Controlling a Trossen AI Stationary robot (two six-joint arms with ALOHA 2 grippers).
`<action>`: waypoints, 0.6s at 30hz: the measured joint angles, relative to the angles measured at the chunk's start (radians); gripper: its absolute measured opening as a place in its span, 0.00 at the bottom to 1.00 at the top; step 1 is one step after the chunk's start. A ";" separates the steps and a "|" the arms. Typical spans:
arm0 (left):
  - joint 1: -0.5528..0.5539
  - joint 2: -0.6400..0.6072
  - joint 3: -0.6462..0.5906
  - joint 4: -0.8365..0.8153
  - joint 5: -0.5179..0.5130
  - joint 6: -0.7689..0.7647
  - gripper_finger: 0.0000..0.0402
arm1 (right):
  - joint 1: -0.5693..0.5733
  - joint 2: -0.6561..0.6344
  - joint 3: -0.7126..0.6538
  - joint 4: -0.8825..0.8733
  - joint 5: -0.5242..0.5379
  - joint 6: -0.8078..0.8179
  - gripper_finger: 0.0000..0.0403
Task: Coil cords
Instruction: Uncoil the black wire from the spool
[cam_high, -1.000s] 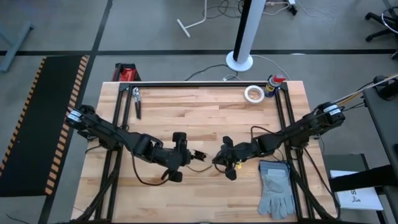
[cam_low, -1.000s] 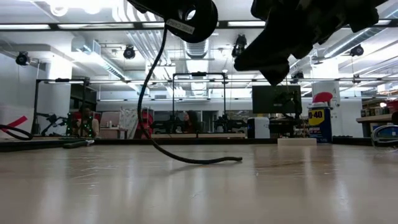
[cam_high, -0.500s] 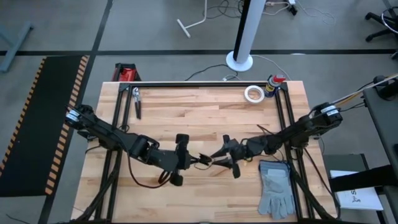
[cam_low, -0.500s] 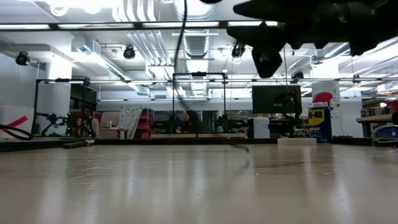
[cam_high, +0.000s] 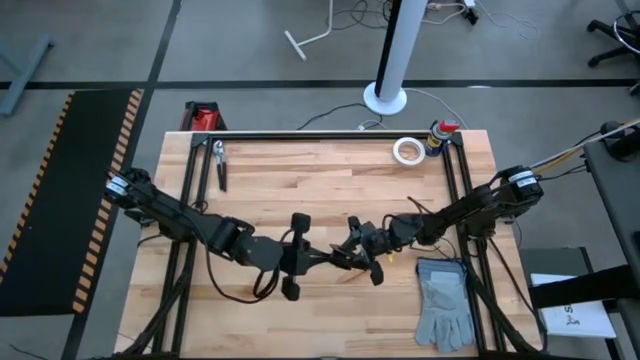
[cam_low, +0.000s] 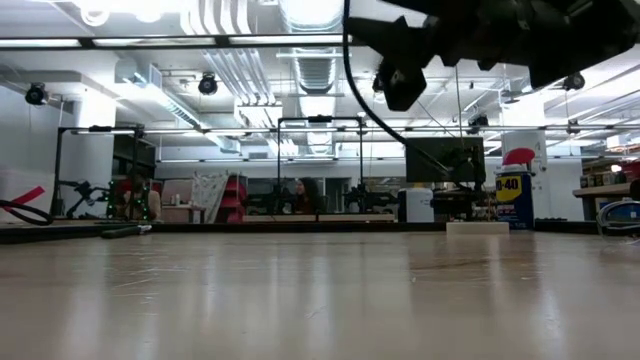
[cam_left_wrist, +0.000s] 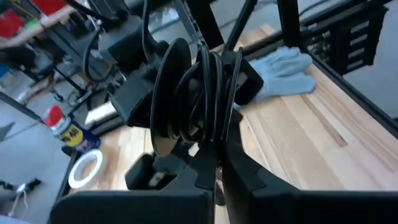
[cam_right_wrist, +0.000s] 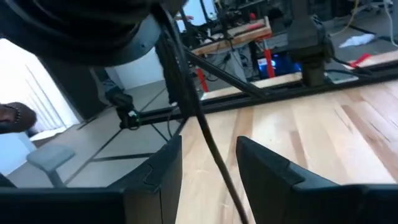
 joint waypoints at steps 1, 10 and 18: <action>0.000 0.000 -0.008 0.025 -0.001 0.007 0.00 | 0.000 0.000 0.005 -0.001 -0.001 -0.006 0.36; 0.000 0.000 -0.080 0.140 -0.046 0.038 0.00 | -0.003 0.000 0.040 -0.029 0.013 -0.044 0.31; 0.000 0.001 -0.082 0.178 -0.050 0.060 0.00 | -0.006 0.000 0.040 -0.053 0.034 -0.078 0.07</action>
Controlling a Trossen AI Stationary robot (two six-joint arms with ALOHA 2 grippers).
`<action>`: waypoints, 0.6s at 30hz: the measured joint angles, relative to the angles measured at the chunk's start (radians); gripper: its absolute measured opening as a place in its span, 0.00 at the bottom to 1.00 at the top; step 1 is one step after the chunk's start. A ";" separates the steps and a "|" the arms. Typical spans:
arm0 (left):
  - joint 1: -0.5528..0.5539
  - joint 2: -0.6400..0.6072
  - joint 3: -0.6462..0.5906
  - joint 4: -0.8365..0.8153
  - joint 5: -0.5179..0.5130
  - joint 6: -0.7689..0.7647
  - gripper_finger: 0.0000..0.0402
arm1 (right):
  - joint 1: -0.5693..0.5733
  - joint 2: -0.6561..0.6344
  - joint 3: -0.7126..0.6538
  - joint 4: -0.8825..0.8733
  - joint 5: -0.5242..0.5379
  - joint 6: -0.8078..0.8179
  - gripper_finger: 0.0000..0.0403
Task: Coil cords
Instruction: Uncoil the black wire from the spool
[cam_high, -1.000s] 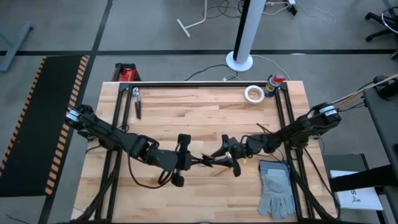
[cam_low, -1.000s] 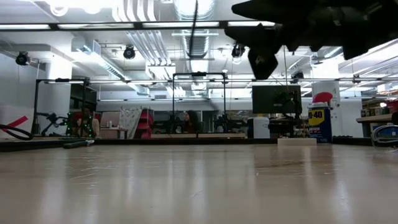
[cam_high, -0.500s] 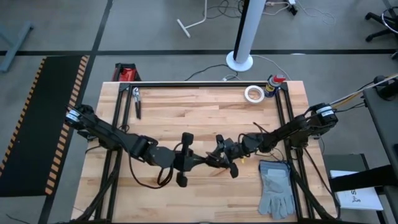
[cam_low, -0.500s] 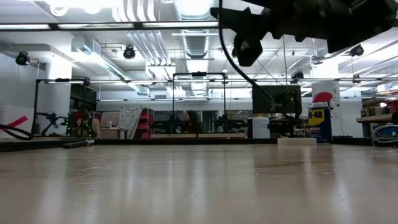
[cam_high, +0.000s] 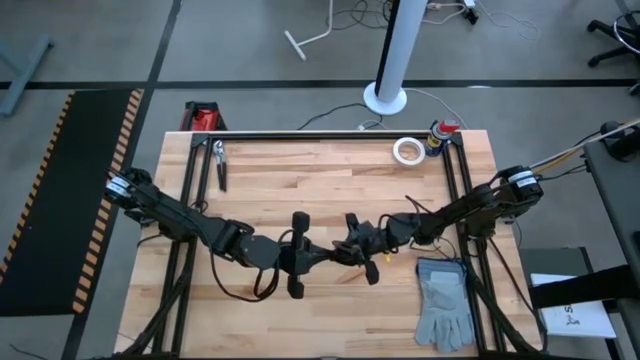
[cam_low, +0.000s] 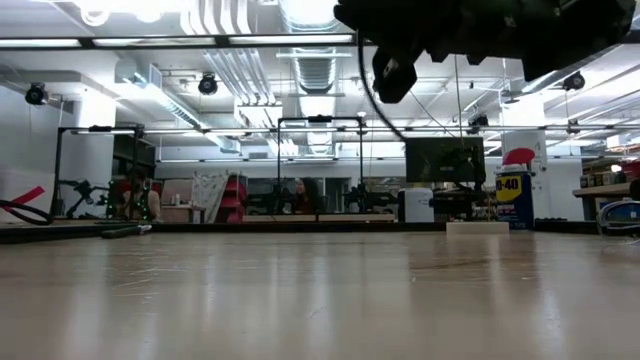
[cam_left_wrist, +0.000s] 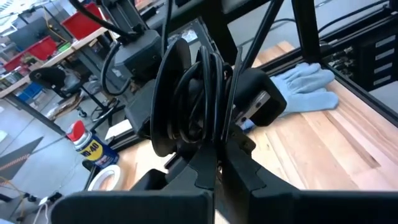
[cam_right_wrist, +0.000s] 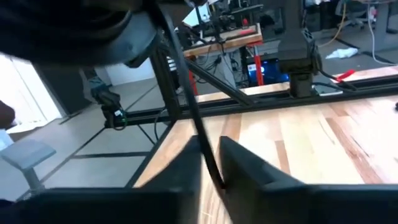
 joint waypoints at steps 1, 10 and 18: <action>0.000 0.001 -0.001 0.006 0.000 0.001 0.00 | 0.000 0.000 0.000 0.000 0.001 -0.007 0.04; -0.002 0.005 -0.008 -0.015 0.032 -0.031 0.00 | -0.017 -0.011 -0.001 -0.073 0.072 -0.032 0.01; -0.001 0.005 -0.008 -0.078 0.099 -0.096 0.00 | -0.050 -0.047 -0.002 -0.141 0.113 -0.127 0.00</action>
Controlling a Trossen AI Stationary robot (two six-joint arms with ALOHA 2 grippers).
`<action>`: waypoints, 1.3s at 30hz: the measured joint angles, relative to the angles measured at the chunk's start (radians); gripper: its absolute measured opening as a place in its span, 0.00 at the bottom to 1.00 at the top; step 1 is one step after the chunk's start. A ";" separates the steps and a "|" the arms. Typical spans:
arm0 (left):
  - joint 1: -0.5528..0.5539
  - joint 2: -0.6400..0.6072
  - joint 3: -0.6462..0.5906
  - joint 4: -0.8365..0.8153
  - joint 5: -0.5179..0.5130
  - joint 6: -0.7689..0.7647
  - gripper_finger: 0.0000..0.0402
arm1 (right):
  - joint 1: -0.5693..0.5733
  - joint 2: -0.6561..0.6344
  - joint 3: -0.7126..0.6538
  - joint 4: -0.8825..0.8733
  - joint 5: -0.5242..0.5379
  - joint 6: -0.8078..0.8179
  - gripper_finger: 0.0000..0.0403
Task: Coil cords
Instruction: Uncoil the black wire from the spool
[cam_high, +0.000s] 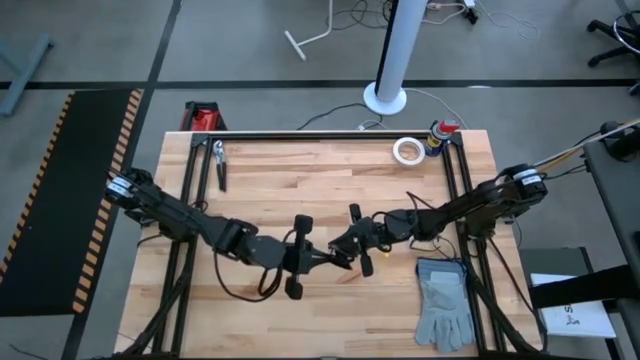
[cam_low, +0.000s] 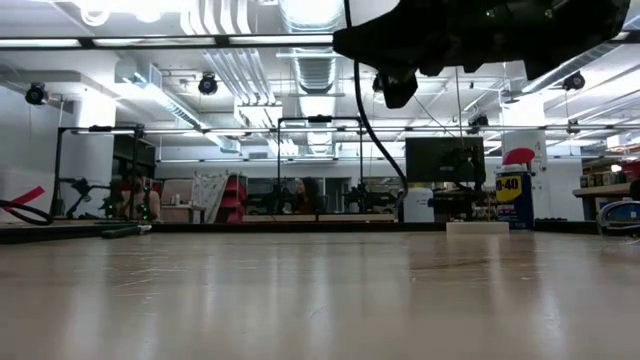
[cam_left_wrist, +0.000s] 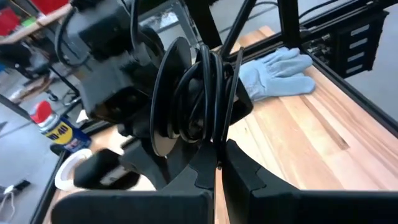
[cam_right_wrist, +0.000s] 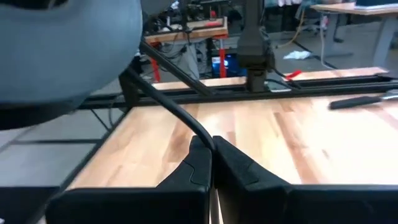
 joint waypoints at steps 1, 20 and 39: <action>0.000 0.000 0.000 -0.003 0.008 -0.004 0.00 | -0.003 -0.003 0.000 0.002 0.001 -0.009 0.00; -0.007 -0.016 0.006 -0.062 0.192 -0.083 0.00 | -0.017 -0.150 0.040 -0.234 0.000 -0.247 0.01; -0.008 -0.015 -0.018 -0.092 0.201 -0.142 0.00 | -0.018 -0.143 0.149 -0.573 -0.032 -0.118 0.03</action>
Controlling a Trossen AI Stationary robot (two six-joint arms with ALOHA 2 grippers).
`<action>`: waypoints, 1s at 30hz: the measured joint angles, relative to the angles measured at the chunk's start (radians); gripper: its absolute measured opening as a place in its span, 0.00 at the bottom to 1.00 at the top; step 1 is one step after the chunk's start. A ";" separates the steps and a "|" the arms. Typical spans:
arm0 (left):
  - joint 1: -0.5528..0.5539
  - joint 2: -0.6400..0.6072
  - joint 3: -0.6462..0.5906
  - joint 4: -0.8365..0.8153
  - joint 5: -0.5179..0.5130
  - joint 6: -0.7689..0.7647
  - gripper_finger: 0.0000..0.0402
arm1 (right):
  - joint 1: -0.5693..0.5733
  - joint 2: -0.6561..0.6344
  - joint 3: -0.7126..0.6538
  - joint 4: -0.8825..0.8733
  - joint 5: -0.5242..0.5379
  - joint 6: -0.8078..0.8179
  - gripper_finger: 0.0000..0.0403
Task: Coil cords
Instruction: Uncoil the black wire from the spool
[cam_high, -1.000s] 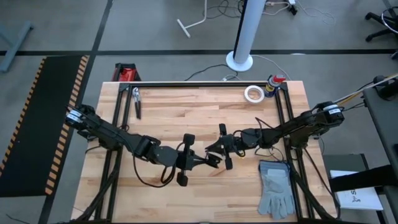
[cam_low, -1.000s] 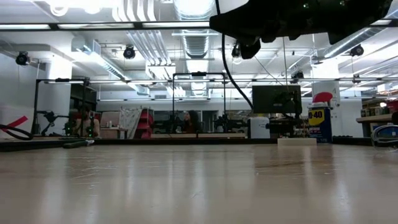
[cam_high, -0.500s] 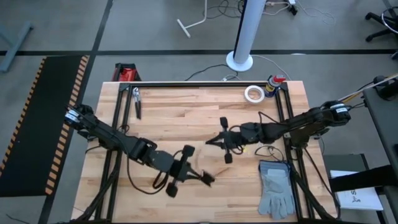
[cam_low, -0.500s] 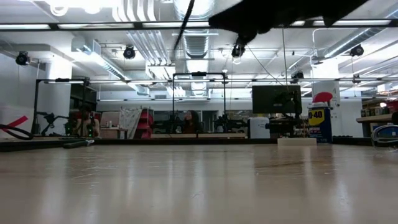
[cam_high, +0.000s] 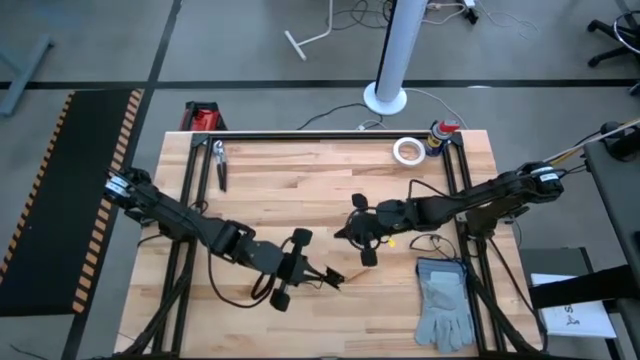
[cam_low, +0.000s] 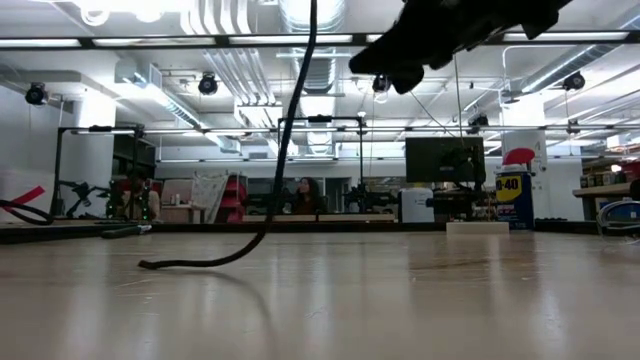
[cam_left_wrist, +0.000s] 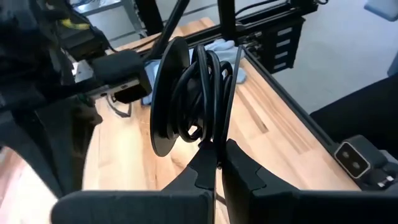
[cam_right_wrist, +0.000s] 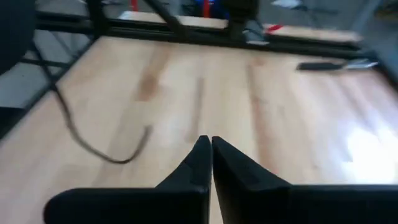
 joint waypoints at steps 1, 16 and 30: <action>0.000 0.000 0.000 -0.003 0.000 0.000 0.00 | 0.000 0.000 -0.006 0.020 -0.026 0.017 0.04; 0.002 -0.005 -0.002 -0.250 -0.053 -0.076 0.00 | 0.121 0.008 -0.001 -0.081 0.114 0.231 0.32; 0.018 0.001 -0.002 -0.268 -0.150 -0.071 0.00 | 0.164 0.138 0.229 -0.309 0.186 0.243 0.36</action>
